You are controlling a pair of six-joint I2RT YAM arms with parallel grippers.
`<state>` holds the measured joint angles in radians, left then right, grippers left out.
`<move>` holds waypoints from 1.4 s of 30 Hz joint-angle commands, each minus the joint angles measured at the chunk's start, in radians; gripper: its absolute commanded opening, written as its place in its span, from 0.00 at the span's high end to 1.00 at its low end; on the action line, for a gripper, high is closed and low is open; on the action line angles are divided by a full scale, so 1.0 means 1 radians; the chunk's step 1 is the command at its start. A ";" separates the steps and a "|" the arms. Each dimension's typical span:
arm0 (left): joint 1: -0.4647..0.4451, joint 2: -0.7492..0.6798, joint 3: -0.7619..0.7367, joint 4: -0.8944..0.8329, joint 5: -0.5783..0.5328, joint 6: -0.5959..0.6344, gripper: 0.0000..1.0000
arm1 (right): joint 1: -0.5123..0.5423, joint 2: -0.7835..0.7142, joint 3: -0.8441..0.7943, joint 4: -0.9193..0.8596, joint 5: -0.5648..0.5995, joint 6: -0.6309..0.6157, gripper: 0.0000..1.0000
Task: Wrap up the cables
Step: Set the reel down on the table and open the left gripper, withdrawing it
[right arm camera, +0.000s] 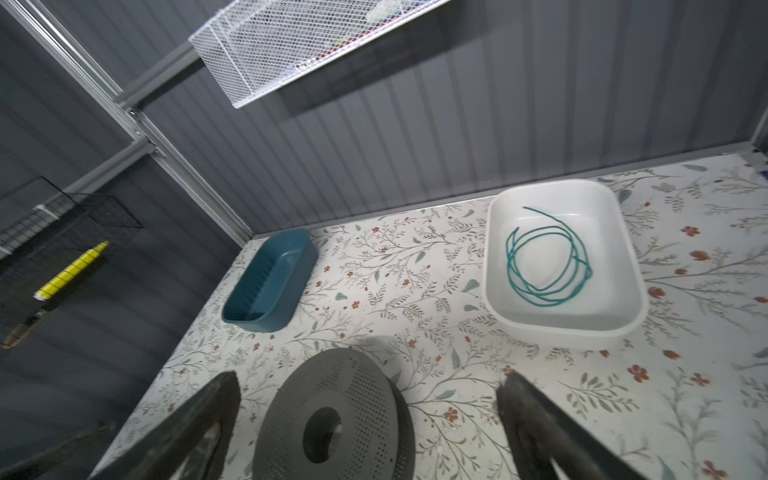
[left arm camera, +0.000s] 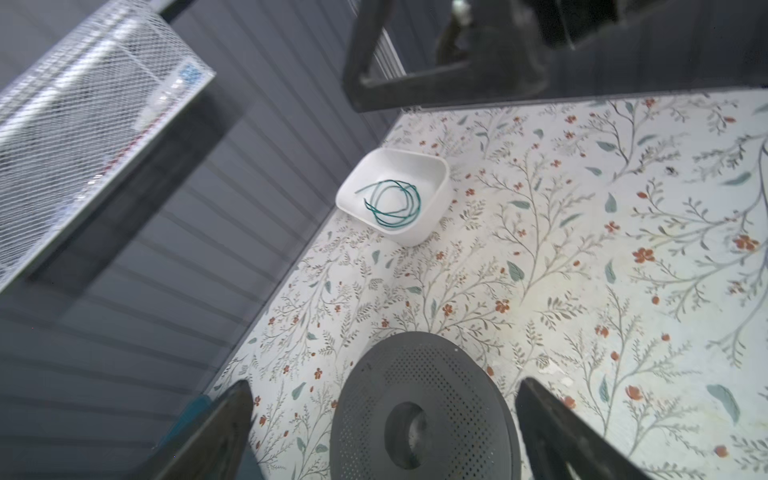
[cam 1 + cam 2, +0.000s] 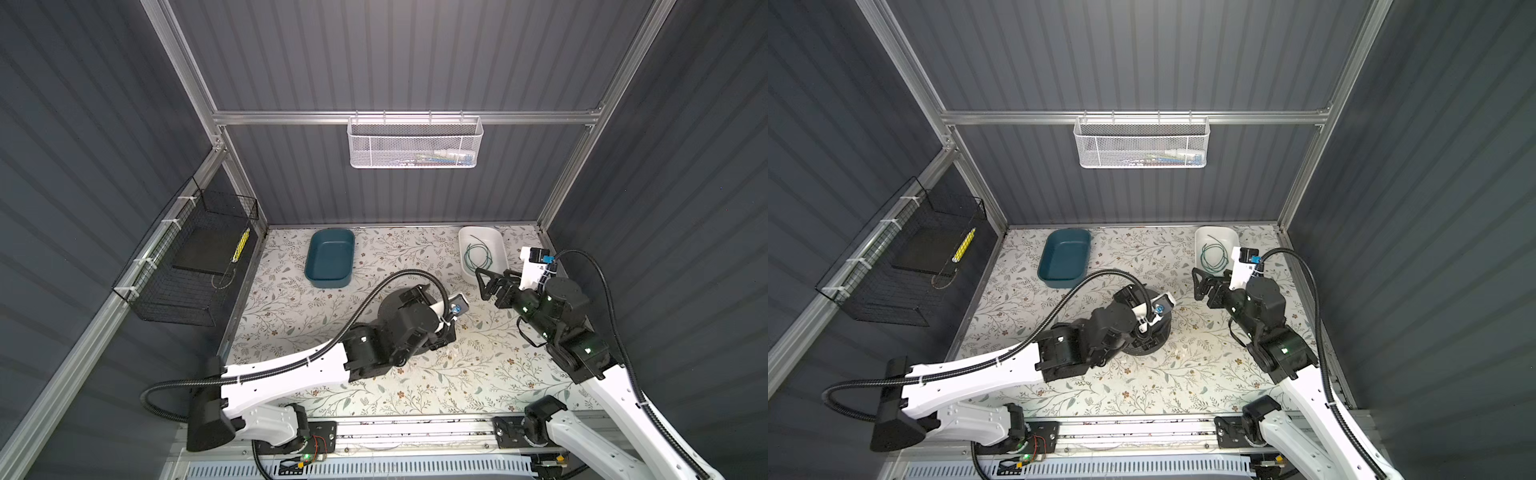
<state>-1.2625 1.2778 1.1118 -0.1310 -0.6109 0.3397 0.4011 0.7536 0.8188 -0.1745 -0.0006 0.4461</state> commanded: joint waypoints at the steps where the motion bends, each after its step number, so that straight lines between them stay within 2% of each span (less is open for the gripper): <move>1: 0.000 -0.040 -0.113 0.133 -0.108 0.109 0.01 | 0.001 0.010 -0.036 0.075 -0.031 -0.024 0.01; 3: 0.003 -0.037 -0.181 0.219 -0.137 0.258 0.01 | 0.001 0.018 -0.079 0.144 -0.039 -0.125 0.01; 5: 0.027 -0.013 -0.205 0.256 -0.223 0.271 0.00 | 0.001 0.024 -0.112 0.198 -0.004 -0.136 0.01; 6: 0.047 -0.009 -0.203 0.236 -0.235 0.239 0.01 | 0.001 0.029 -0.128 0.232 0.016 -0.129 0.01; 10: 0.197 -0.077 -0.205 0.118 -0.020 0.095 0.01 | 0.001 0.054 -0.174 0.380 -0.001 -0.189 0.01; 13: 0.305 -0.140 -0.283 0.200 0.055 0.057 0.01 | 0.001 0.068 -0.194 0.431 -0.031 -0.224 0.01; 15: 0.384 -0.168 -0.344 0.265 0.149 0.045 0.01 | 0.000 0.075 -0.203 0.431 -0.034 -0.231 0.01; 21: 0.602 -0.120 -0.451 0.375 0.212 -0.055 0.00 | 0.000 0.082 -0.231 0.431 -0.018 -0.241 0.01; 23: 0.705 -0.130 -0.536 0.513 0.251 -0.148 0.01 | 0.001 0.082 -0.237 0.434 -0.012 -0.252 0.01; 25: 0.794 -0.132 -0.601 0.614 0.264 -0.160 0.01 | 0.001 0.079 -0.243 0.428 -0.005 -0.258 0.01; 29: 0.905 -0.061 -0.710 0.785 0.206 -0.094 0.01 | 0.000 0.070 -0.261 0.423 0.006 -0.265 0.01; 32: 0.977 0.040 -0.757 0.946 0.271 -0.147 0.01 | 0.000 0.070 -0.273 0.428 0.012 -0.286 0.01; 36: 1.026 0.161 -0.744 0.993 0.329 -0.165 0.00 | -0.001 0.069 -0.274 0.423 0.035 -0.308 0.01; 42: 1.124 0.402 -0.774 1.251 0.421 -0.244 0.00 | -0.002 0.075 -0.286 0.421 0.068 -0.347 0.01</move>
<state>-0.1673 1.6062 0.3611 0.9298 -0.2489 0.1555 0.4007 0.8341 0.5484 0.2253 0.0360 0.1364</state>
